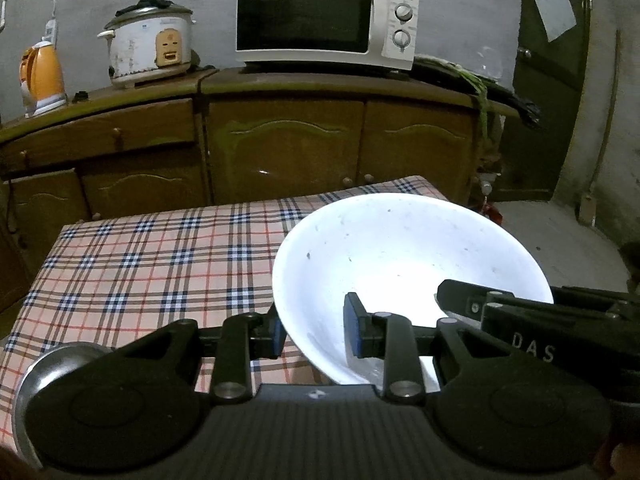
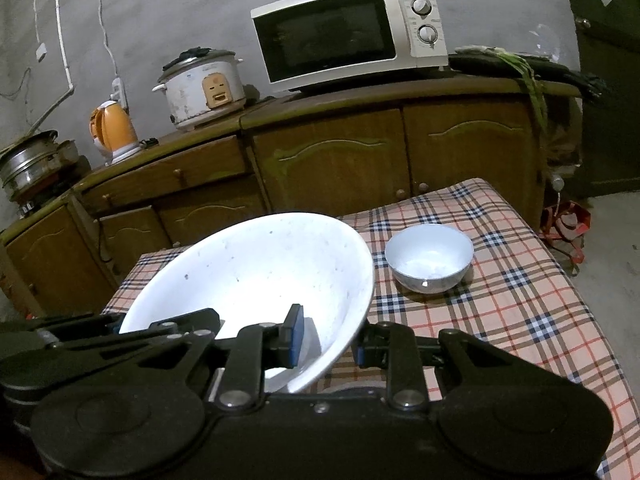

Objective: Organize plates and bowls

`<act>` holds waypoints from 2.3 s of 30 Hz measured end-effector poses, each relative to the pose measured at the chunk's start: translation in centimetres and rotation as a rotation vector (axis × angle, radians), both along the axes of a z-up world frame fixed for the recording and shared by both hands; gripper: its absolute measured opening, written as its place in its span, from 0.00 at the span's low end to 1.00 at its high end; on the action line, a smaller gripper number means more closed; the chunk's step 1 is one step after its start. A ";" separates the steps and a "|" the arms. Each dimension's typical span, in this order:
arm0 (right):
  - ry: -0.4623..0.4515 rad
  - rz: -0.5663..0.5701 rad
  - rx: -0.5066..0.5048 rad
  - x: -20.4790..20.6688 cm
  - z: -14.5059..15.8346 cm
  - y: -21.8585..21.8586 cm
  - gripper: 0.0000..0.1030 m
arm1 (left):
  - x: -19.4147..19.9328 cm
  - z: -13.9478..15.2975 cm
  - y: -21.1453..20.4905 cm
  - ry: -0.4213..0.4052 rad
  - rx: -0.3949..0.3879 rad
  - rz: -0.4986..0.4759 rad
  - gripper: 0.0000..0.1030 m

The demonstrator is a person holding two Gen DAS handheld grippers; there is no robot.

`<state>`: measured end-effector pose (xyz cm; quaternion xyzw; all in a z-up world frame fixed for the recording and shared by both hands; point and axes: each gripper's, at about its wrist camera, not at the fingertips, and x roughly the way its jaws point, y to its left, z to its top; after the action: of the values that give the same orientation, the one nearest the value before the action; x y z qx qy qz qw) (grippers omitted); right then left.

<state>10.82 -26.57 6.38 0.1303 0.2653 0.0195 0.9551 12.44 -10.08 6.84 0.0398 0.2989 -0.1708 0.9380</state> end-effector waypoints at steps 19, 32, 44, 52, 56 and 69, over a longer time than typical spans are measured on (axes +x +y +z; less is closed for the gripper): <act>0.022 -0.024 0.011 -1.4 -1.1 -0.5 0.31 | -0.8 -0.7 -0.3 0.021 0.001 -0.026 0.29; 0.029 -0.033 0.020 -2.0 -1.3 -0.7 0.31 | -1.2 -0.9 -0.4 0.029 -0.002 -0.034 0.29; 0.032 -0.042 0.020 -2.3 -1.5 -0.9 0.31 | -1.8 -1.2 -0.6 0.036 -0.002 -0.040 0.29; 0.036 -0.047 0.021 -2.7 -1.7 -1.2 0.31 | -2.1 -1.3 -0.9 0.042 -0.001 -0.048 0.29; 0.037 -0.051 0.024 -2.9 -1.8 -1.3 0.31 | -2.3 -1.5 -1.0 0.046 0.000 -0.054 0.29; 0.040 -0.058 0.023 -3.3 -1.8 -1.4 0.31 | -2.6 -1.6 -1.3 0.047 0.005 -0.067 0.29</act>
<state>7.48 -27.97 4.60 0.1493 0.2803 -0.0077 0.9482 9.83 -11.42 5.24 0.0479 0.3200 -0.2025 0.9243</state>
